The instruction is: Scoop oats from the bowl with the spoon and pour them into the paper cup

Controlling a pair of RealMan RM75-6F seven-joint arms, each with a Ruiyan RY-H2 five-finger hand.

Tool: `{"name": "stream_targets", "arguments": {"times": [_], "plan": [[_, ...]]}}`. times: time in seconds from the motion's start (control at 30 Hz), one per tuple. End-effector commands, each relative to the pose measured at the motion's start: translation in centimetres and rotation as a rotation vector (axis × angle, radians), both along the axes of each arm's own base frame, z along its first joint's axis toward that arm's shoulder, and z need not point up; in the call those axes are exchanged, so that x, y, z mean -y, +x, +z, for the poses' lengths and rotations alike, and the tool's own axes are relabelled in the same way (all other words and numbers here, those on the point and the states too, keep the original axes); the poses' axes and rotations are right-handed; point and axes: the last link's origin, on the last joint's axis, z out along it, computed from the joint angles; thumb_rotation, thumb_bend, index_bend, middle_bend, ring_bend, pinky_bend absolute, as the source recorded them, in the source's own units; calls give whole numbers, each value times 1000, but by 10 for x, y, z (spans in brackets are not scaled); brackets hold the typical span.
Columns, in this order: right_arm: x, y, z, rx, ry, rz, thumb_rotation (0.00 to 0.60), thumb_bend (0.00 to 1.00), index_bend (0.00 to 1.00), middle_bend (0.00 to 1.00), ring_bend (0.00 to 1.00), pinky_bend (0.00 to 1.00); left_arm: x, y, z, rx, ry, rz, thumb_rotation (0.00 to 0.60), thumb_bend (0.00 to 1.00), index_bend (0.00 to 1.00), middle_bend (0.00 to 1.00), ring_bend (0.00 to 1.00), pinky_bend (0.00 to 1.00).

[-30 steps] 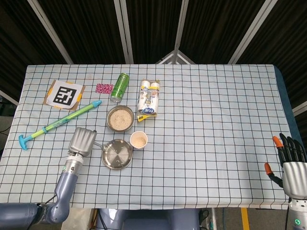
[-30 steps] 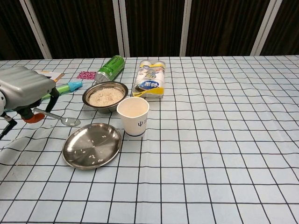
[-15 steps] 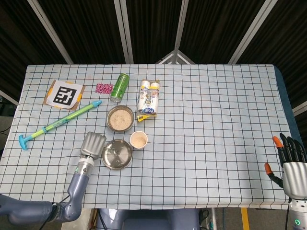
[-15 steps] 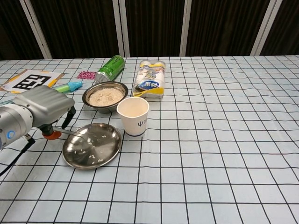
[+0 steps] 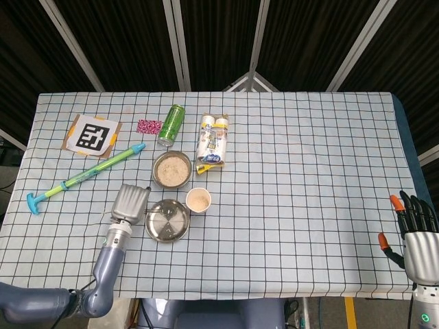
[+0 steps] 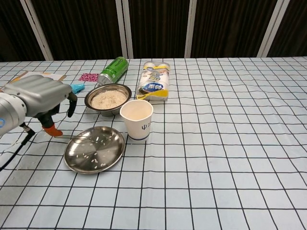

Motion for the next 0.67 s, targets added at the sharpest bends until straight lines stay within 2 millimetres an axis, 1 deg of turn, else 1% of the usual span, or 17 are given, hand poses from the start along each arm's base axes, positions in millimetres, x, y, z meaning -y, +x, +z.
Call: {"name": "stream_targets", "arguments": {"times": [0.03, 0.07, 0.1, 0.13, 0.17, 0.2, 0.23, 0.3, 0.37, 0.47, 0.57, 0.67], "plan": [[0, 0, 0, 0, 1, 0, 600, 383, 0, 44, 0, 87, 7, -6, 33, 124, 77, -26, 600, 224, 399, 865, 910, 960], [0, 0, 0, 0, 1, -1, 600, 383, 0, 44, 0, 87, 10, -10, 41, 150, 96, -38, 600, 222, 359, 767, 832, 903], [0, 0, 0, 0, 2, -1, 600, 383, 0, 44, 0, 87, 13, -15, 51, 177, 121, -51, 600, 219, 300, 650, 733, 820], [0, 0, 0, 0, 3, -1, 600, 383, 0, 44, 0, 87, 16, -19, 57, 191, 134, -59, 600, 217, 253, 563, 657, 751], [0, 0, 0, 0, 4, -2, 600, 383, 0, 44, 0, 87, 20, -26, 67, 211, 159, -69, 600, 210, 178, 430, 537, 638], [0, 0, 0, 0, 4, -2, 600, 383, 0, 44, 0, 87, 24, -32, 74, 224, 175, -76, 600, 202, 128, 341, 456, 560], [0, 0, 0, 0, 5, -4, 600, 383, 0, 44, 0, 87, 28, -39, 82, 230, 195, -75, 600, 184, 71, 227, 349, 463], [1, 0, 0, 1, 9, -6, 600, 383, 0, 44, 0, 87, 38, -53, 96, 234, 228, -78, 600, 130, 7, 49, 151, 286], [1, -1, 0, 0, 11, -8, 600, 384, 0, 44, 0, 87, 50, -70, 110, 224, 267, -87, 600, 84, 0, 0, 45, 153], [2, -1, 0, -2, 15, -11, 600, 383, 0, 44, 0, 87, 71, -94, 125, 217, 293, -91, 600, 34, 0, 0, 0, 40], [2, -1, 1, -3, 15, -13, 600, 384, 0, 44, 0, 87, 87, -111, 134, 203, 292, -76, 600, 23, 0, 0, 0, 0], [3, -1, 0, -3, 20, -16, 600, 383, 0, 44, 0, 87, 100, -124, 144, 162, 302, -77, 600, 23, 0, 0, 0, 0]]}}
